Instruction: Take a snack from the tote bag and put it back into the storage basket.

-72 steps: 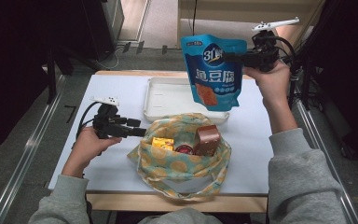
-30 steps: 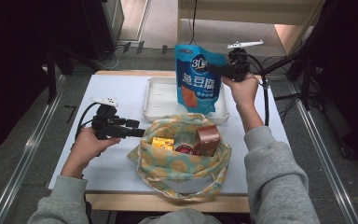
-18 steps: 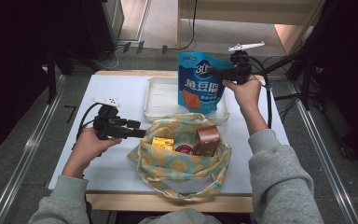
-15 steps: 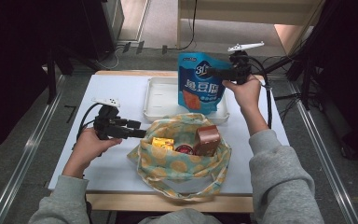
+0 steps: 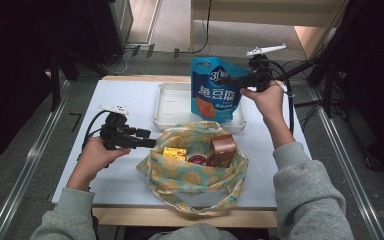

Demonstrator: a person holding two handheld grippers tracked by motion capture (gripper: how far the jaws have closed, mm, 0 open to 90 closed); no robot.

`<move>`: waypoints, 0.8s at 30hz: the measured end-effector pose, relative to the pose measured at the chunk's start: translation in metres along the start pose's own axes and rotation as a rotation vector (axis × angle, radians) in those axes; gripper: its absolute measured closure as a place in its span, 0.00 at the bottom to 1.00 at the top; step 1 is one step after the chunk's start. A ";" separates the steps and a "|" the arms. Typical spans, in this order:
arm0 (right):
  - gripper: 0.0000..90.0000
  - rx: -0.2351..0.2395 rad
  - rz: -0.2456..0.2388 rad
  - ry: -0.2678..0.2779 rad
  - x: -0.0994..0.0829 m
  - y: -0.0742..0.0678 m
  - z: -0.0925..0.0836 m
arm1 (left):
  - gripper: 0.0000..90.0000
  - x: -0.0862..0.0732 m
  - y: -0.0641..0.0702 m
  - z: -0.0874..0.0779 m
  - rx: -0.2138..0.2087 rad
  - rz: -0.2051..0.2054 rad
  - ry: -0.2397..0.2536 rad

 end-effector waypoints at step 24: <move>0.45 -0.024 0.065 0.025 -0.050 0.002 -0.045 | 0.41 -0.001 -0.004 -0.002 0.012 -0.006 0.003</move>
Point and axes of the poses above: each handheld gripper's, and its own axes: z roughly forward along the jaws, x roughly out of its top, y roughly to its right, the point moved 9 cm from there along z, roughly forward along the jaws, and after that the axes turned 9 degrees about x, right-handed, at the moved point
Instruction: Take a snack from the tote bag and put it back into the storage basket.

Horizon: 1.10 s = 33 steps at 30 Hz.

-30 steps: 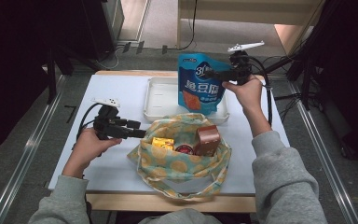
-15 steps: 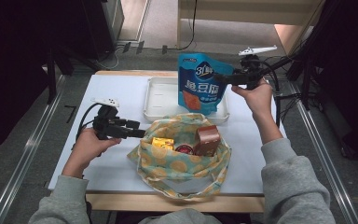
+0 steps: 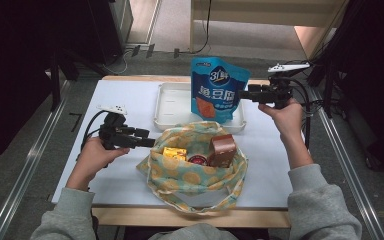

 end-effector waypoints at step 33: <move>1.00 0.008 0.026 -0.065 -0.066 -0.003 0.067 | 0.42 0.001 0.003 0.001 -0.001 0.008 0.000</move>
Point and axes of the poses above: each handheld gripper's, and its own axes: z roughly forward along the jaws, x roughly out of its top, y roughly to its right, the point moved 9 cm from there along z, roughly forward along the jaws, and after that the axes turned 9 degrees about x, right-handed, at the moved point
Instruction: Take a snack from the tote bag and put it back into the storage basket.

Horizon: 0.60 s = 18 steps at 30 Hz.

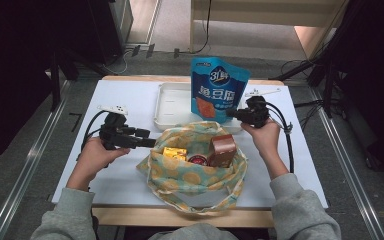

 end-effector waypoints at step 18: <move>1.00 -0.051 -0.002 -0.049 -0.012 0.013 0.039 | 0.42 -0.001 0.000 0.000 -0.004 -0.002 -0.003</move>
Point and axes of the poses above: each handheld gripper's, and its own axes: z roughly forward along the jaws, x roughly out of its top, y roughly to its right, the point moved 9 cm from there along z, roughly forward along the jaws, and after that the axes turned 9 degrees about x, right-handed, at the moved point
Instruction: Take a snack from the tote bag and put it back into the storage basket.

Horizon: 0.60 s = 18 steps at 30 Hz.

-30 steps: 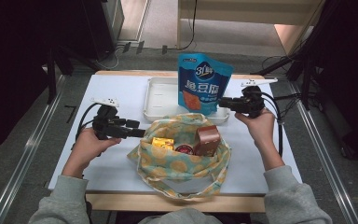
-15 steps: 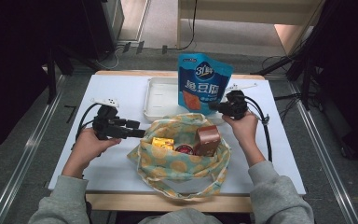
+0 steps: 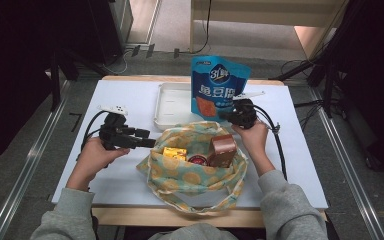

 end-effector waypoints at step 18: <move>1.00 -0.061 0.016 0.013 0.001 0.011 0.014 | 0.42 -0.001 0.000 0.000 0.000 0.003 -0.004</move>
Point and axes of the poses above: each handheld gripper's, and its own axes: z roughly forward along the jaws, x roughly out of its top, y roughly to its right, the point moved 9 cm from there along z, roughly forward along the jaws, and after that the axes turned 9 degrees about x, right-handed, at the moved point
